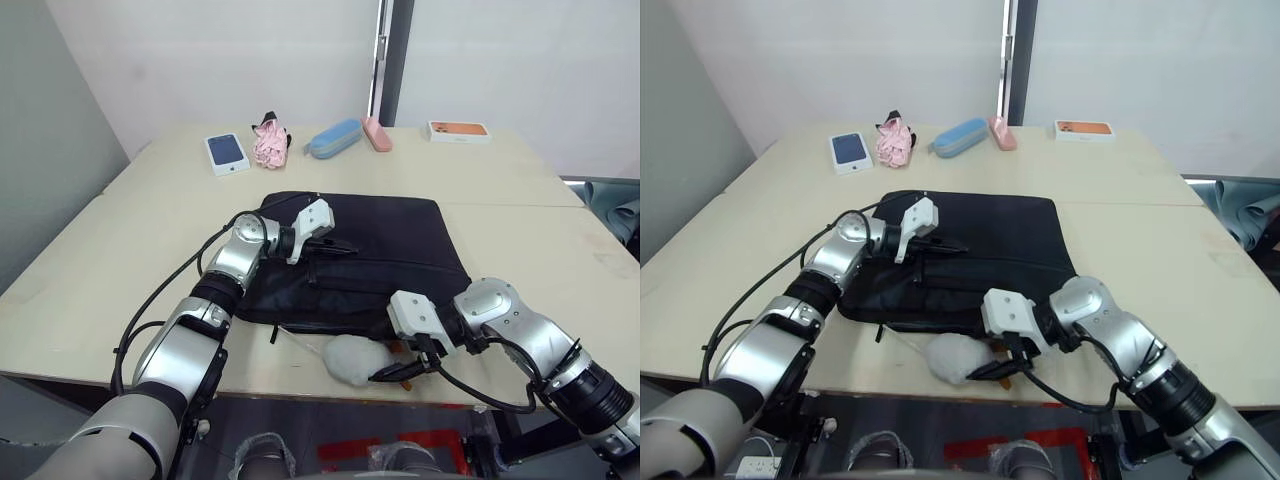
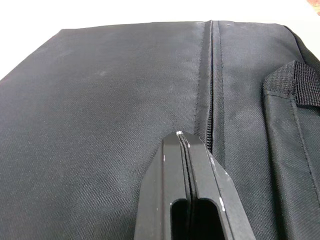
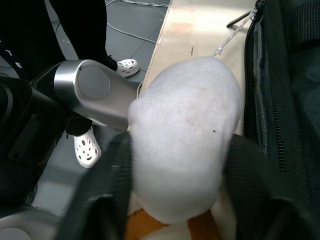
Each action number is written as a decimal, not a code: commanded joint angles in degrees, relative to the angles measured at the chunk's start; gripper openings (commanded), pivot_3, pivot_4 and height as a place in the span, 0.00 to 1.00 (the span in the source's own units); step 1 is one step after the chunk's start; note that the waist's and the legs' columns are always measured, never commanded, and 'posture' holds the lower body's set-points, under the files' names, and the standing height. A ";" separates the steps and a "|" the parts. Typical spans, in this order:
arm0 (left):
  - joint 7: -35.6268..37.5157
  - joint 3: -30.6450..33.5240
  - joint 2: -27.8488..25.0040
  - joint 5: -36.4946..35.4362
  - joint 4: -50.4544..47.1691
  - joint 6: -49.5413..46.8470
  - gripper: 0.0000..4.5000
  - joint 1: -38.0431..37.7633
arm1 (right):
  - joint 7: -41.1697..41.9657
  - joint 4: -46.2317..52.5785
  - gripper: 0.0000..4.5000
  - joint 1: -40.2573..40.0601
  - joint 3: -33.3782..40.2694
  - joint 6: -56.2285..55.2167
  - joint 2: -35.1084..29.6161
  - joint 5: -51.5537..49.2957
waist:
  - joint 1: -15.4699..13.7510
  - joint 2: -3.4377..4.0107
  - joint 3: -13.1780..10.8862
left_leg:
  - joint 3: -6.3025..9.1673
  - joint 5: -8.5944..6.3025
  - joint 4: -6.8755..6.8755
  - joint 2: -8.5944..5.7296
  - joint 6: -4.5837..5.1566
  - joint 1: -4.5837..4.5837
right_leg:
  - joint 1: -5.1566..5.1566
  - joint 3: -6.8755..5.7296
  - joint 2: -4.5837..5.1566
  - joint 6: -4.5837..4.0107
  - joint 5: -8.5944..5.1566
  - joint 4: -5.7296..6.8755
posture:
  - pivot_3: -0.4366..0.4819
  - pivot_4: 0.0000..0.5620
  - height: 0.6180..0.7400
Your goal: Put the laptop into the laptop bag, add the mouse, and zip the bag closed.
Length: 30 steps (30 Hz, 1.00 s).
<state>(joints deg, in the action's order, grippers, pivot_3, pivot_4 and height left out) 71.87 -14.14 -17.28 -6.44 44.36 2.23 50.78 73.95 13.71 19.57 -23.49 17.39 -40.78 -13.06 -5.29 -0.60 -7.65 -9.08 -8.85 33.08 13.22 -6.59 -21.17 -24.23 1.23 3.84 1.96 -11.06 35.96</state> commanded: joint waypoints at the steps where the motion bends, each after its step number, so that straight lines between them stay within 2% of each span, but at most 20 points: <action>1: 0.07 -1.92 -0.80 3.55 3.11 -1.39 0.00 -2.24 | -0.09 2.17 0.27 -0.05 1.68 0.35 0.03 -1.44 | 0.01 0.00 0.00 | 0.00 0.00 -0.01 0.00 0.00 0.03 | 0.04 0.00 0.00 0.00 0.00 -0.02 | 0.48 0.27 1.00; 5: -0.13 -2.13 -0.87 3.82 3.12 -1.41 0.00 -2.84 | -0.45 4.31 0.00 -0.57 1.89 0.86 -0.89 -1.44 | 0.00 0.00 0.00 | -0.01 0.00 -0.06 0.00 0.00 0.03 | 0.06 0.00 0.00 0.00 0.00 -0.08 | 0.48 0.27 1.00; 9: -0.44 -2.04 -0.80 3.82 3.10 -1.81 0.00 -3.11 | -0.78 5.27 0.00 -1.00 2.16 1.05 -1.49 -1.52 | 0.02 0.00 0.01 | -0.02 -0.01 -0.15 0.00 -0.01 0.06 | 0.17 -0.01 0.00 0.01 -0.01 -0.22 | 0.48 0.27 1.00; 13: -0.27 -3.27 -1.28 5.27 4.58 0.10 0.00 -5.41 | 0.75 7.87 0.00 -4.37 6.64 1.33 -7.52 -3.12 | -0.16 0.01 0.03 | -0.03 -0.02 -0.21 -0.01 -0.01 0.07 | 0.21 0.00 0.01 0.02 -0.01 -0.34 | 0.48 0.27 1.00; 17: 0.17 -3.01 -2.49 5.17 4.18 1.42 0.00 -7.42 | 0.50 8.43 0.00 -9.82 14.24 2.51 -13.72 -5.99 | -0.31 -0.01 0.33 | -0.04 -0.03 -0.36 -0.03 0.01 0.11 | 0.32 -0.01 0.02 0.03 -0.02 -0.60 | 0.48 0.27 1.00; 30: 0.33 -3.77 -2.67 5.65 2.76 3.33 0.00 -9.94 | 2.89 1.90 0.00 -25.14 31.72 -0.79 -24.81 -6.64 | -0.47 0.10 0.99 | -0.16 -0.04 -0.85 -0.11 0.01 0.14 | 0.35 -0.02 0.10 0.24 -0.15 -1.01 | 0.48 0.27 1.00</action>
<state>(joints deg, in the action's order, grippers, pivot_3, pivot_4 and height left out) 72.03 -13.70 -19.24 -6.39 43.02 7.47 44.49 76.18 16.49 -5.13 4.76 17.40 -64.57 -19.23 -5.76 -0.50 -6.66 -9.25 -8.89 32.20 13.11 -6.57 -21.04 -23.88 1.21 3.94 2.22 -11.21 34.94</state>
